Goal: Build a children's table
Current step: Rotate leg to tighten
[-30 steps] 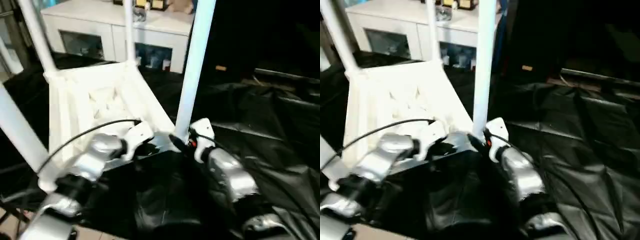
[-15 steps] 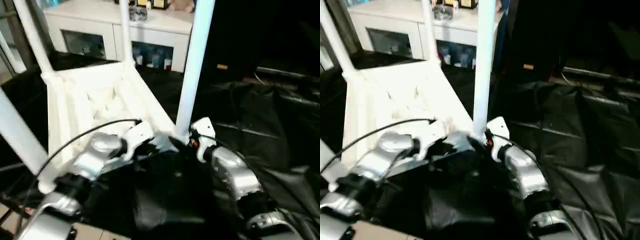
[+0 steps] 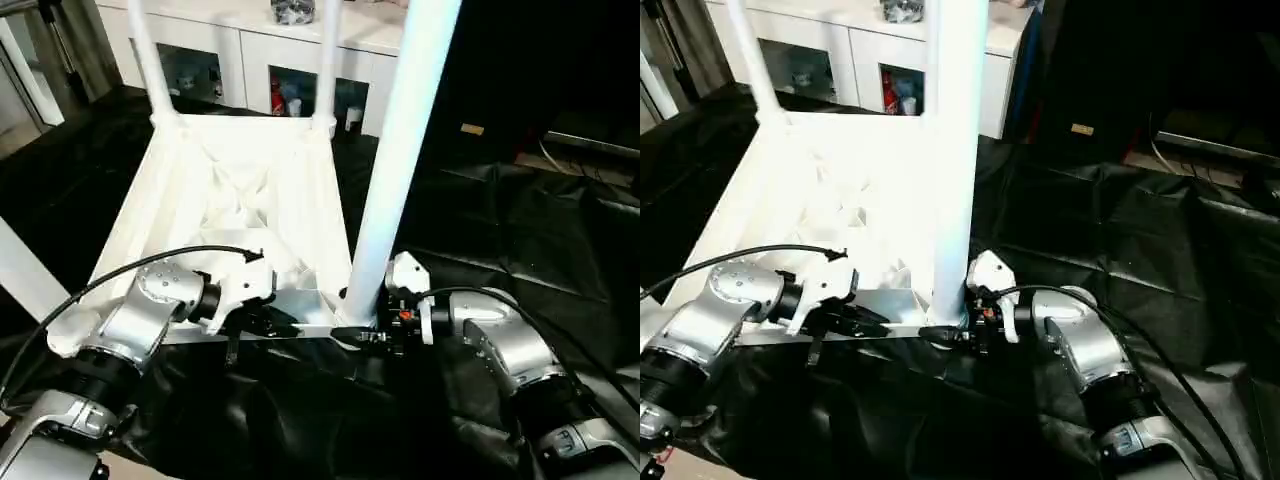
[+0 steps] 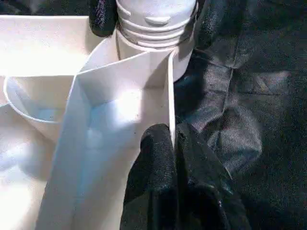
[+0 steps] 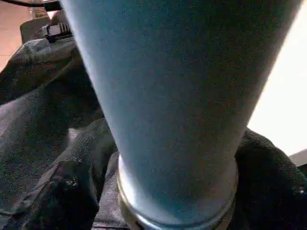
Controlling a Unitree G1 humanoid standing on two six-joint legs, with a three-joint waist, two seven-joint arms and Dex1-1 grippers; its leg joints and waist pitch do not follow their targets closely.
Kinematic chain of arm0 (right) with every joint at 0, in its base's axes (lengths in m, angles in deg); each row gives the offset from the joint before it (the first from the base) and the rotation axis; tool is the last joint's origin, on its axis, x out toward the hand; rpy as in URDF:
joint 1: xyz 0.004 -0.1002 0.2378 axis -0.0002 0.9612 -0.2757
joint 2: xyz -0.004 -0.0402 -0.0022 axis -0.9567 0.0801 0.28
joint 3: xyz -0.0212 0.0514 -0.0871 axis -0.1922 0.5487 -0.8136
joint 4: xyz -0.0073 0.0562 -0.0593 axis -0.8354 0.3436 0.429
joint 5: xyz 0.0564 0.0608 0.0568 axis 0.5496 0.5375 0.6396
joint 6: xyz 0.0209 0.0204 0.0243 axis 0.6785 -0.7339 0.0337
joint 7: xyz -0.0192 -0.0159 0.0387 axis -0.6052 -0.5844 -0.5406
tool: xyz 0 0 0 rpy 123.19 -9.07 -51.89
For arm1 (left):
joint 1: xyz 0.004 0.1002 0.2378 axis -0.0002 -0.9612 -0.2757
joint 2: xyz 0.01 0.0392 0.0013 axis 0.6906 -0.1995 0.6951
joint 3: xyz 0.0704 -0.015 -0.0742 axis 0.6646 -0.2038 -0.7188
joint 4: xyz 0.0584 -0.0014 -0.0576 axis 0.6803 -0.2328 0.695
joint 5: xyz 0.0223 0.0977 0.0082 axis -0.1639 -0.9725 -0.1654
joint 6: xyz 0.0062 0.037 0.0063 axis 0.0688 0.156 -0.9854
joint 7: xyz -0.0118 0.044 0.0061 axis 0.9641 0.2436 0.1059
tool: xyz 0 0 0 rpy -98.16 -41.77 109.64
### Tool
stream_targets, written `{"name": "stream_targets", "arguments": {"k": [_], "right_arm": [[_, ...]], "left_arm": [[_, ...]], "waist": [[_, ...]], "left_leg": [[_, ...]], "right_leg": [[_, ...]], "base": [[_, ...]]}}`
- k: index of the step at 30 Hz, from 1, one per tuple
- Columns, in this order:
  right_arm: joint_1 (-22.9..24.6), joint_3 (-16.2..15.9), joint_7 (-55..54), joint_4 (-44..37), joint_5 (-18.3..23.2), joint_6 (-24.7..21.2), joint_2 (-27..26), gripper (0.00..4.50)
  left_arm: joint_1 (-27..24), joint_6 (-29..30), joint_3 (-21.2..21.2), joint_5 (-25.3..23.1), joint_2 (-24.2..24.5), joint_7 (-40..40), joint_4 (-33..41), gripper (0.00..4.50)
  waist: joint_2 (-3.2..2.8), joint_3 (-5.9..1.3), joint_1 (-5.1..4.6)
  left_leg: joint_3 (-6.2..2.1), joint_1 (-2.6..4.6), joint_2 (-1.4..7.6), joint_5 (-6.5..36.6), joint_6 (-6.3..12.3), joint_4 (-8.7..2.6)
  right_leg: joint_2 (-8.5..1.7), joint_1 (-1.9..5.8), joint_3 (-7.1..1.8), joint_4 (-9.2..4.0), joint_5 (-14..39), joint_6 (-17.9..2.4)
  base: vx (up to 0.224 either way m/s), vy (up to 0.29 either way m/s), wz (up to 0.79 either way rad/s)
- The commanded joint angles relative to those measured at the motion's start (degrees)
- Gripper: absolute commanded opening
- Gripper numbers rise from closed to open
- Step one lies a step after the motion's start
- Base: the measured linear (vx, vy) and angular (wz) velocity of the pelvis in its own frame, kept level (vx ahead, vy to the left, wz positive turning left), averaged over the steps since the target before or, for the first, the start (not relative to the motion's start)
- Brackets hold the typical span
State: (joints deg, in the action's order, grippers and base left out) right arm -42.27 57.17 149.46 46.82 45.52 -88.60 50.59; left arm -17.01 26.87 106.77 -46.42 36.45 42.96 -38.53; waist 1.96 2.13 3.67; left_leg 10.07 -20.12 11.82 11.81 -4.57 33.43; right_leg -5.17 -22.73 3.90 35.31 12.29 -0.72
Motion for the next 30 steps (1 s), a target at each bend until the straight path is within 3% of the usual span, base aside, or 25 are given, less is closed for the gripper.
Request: {"name": "stream_targets", "arguments": {"k": [1,3,5,12,15,17,18,19,20,21,22,26,30], "right_arm": [[-0.33,-1.00,1.20,0.03,-0.38,-0.31,0.78,3.52],[-0.23,-1.00,1.63,-0.46,0.14,-1.14,0.62,3.24],[0.09,-1.12,1.97,-1.01,0.56,-1.85,0.42,3.17],[1.50,-0.71,1.23,-1.59,1.01,-2.34,-0.43,2.77],[2.05,1.03,-4.76,0.60,0.05,-0.35,-2.87,2.74],[1.82,2.01,-10.49,3.04,-1.39,0.91,-4.85,2.74],[1.32,2.51,-15.09,4.96,-2.63,1.74,-6.31,2.73],[1.27,2.56,-15.61,5.18,-2.77,1.83,-6.47,2.73],[0.30,3.61,-23.02,8.08,-4.14,2.32,-9.12,2.72],[0.21,3.73,-23.61,8.28,-4.18,2.28,-9.36,2.72],[-0.89,5.26,-30.75,10.68,-4.47,1.53,-12.46,2.72],[-1.98,5.88,-38.96,12.14,-5.23,1.13,-18.36,2.72],[-1.89,5.15,-38.82,12.11,-5.52,2.62,-20.41,2.72]], "left_arm": [[-0.41,0.54,2.53,-0.44,0.10,3.15,-0.84,0.00],[-0.05,0.69,2.29,0.13,0.01,3.98,-0.97,0.00],[0.05,0.65,2.18,0.28,-0.07,4.05,-1.15,0.00],[0.16,1.05,1.19,0.59,-0.85,2.36,-1.94,0.00],[0.82,2.46,-0.29,-0.12,-3.25,-3.29,-3.17,0.00],[1.57,3.23,-1.34,-0.71,-5.41,-8.14,-4.36,0.00],[1.87,3.83,-1.58,-0.88,-6.77,-10.21,-4.71,0.00],[1.90,3.89,-1.60,-0.90,-6.92,-10.42,-4.75,0.00],[2.31,5.00,-1.56,-1.39,-9.14,-13.44,-5.16,0.00],[2.34,5.07,-1.53,-1.47,-9.33,-13.70,-5.20,0.00],[2.78,5.96,-1.11,-2.52,-11.68,-17.02,-5.68,0.00],[4.05,7.82,-0.51,-4.36,-16.94,-23.68,-6.78,0.00],[4.50,8.25,-0.17,-4.65,-18.94,-24.80,-7.01,0.00]], "waist": [[-0.17,-3.13,0.07],[-0.15,-2.89,0.08],[-0.07,-2.78,0.04],[0.07,-2.88,0.05],[0.05,-2.84,0.00],[0.16,-2.41,-0.19],[-0.42,-2.46,-0.19],[-0.20,-2.39,-0.33],[-0.05,-2.39,-0.37],[0.03,-2.26,-0.74],[-0.07,-2.19,-0.97],[-0.11,-2.17,-1.36],[-0.37,-2.38,-1.20]], "left_leg": [[0.27,0.23,1.60,1.55,6.14,-3.30],[0.28,0.37,1.71,5.55,4.03,-3.63],[0.24,0.38,1.68,7.05,2.91,-3.77],[0.20,0.25,1.55,5.67,2.43,-3.65],[0.19,0.21,1.56,5.54,2.53,-3.71],[0.12,0.29,1.48,9.49,0.76,-4.07],[0.04,0.44,1.52,10.27,0.06,-4.13],[0.07,0.51,1.57,11.11,-0.48,-4.18],[-0.10,0.45,1.50,12.51,-1.09,-4.31],[-0.22,0.22,1.40,12.86,-1.59,-4.49],[-0.27,0.24,1.39,13.68,-1.88,-4.55],[-0.33,0.39,1.27,15.15,-1.60,-4.50],[-0.28,0.16,1.32,14.27,-0.70,-4.51]], "right_leg": [[-2.81,3.03,-2.44,-2.37,-5.48,-16.76],[-2.86,2.94,-2.58,-2.84,-0.01,-15.78],[-2.89,2.86,-2.70,-3.06,2.05,-14.99],[-2.88,2.92,-2.84,-2.91,1.17,-14.30],[-2.92,2.84,-2.80,-2.91,1.09,-14.42],[-3.00,2.62,-2.84,-3.76,8.38,-13.16],[-3.20,2.58,-2.93,-3.92,10.06,-12.82],[-3.22,2.45,-2.97,-4.23,11.64,-12.35],[-3.18,2.46,-2.93,-4.38,14.71,-11.30],[-3.09,2.43,-2.93,-4.56,16.61,-10.35],[-3.15,2.31,-2.98,-4.88,19.22,-9.22],[-2.98,1.79,-2.99,-5.42,22.03,-7.84],[-2.91,1.84,-3.01,-5.25,18.30,-8.37]], "base": [[0.000,0.000,0.00],[0.000,0.000,0.00],[0.000,0.000,0.00],[0.000,0.000,0.00],[0.000,0.000,0.00],[0.000,0.000,0.00],[0.000,0.000,0.00],[0.000,0.000,0.00],[0.000,0.000,0.00],[0.000,0.000,0.00],[0.000,0.000,0.00],[0.000,0.000,0.00],[0.000,0.000,0.00]]}}
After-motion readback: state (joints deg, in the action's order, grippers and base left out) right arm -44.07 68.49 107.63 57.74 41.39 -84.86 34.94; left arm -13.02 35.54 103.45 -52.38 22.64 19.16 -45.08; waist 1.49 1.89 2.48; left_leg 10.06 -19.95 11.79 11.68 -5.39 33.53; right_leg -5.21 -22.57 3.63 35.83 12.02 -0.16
